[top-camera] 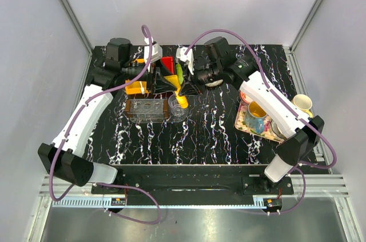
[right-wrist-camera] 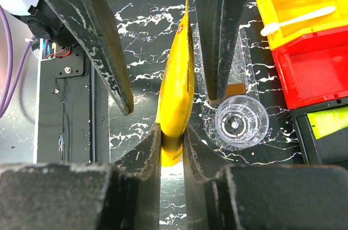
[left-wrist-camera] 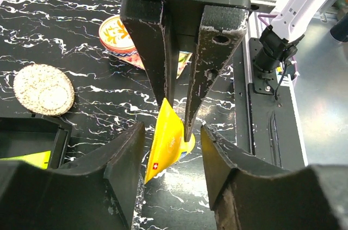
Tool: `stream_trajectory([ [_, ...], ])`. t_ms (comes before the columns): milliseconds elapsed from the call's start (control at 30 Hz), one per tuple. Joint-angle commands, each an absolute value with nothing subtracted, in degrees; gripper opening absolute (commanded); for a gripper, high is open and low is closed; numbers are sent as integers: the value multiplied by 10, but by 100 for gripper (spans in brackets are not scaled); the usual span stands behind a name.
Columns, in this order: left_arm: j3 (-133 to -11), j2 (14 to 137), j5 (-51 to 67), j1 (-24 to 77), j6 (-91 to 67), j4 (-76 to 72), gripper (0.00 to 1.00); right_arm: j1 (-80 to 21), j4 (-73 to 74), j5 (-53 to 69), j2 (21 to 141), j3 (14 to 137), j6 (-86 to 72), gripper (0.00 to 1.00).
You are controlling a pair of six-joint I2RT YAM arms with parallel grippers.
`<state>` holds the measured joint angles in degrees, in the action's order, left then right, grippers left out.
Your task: Prepare toiletry sets of a toothbrush and toothpaste on the tray
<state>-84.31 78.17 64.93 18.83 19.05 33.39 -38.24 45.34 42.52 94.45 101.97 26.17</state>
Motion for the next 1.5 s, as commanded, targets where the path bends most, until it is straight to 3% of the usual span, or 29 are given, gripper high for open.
stream_trajectory([
  [0,-867,787,681,192,192,319,47,-391,443,420,922,1020,273,2],
  [200,-867,790,680,198,191,323,29,-393,440,411,922,1020,273,2],
  [367,-865,788,673,199,188,323,1,-394,439,401,922,1014,276,2],
  [400,-865,788,671,199,187,324,0,-394,439,398,920,1014,277,2],
  [567,-863,783,660,199,188,331,0,-395,435,378,921,1011,269,5],
  [667,-865,781,647,199,185,331,0,-395,432,373,923,1013,264,13],
  [767,-865,780,629,199,182,332,0,-395,431,364,925,1014,260,30],
  [933,-861,763,595,194,185,331,0,-394,426,345,920,1010,257,47],
  [1167,-840,744,540,158,180,331,0,-395,415,300,911,1005,248,54],
  [1467,-776,700,454,96,173,297,0,-393,375,202,905,972,235,52],
])
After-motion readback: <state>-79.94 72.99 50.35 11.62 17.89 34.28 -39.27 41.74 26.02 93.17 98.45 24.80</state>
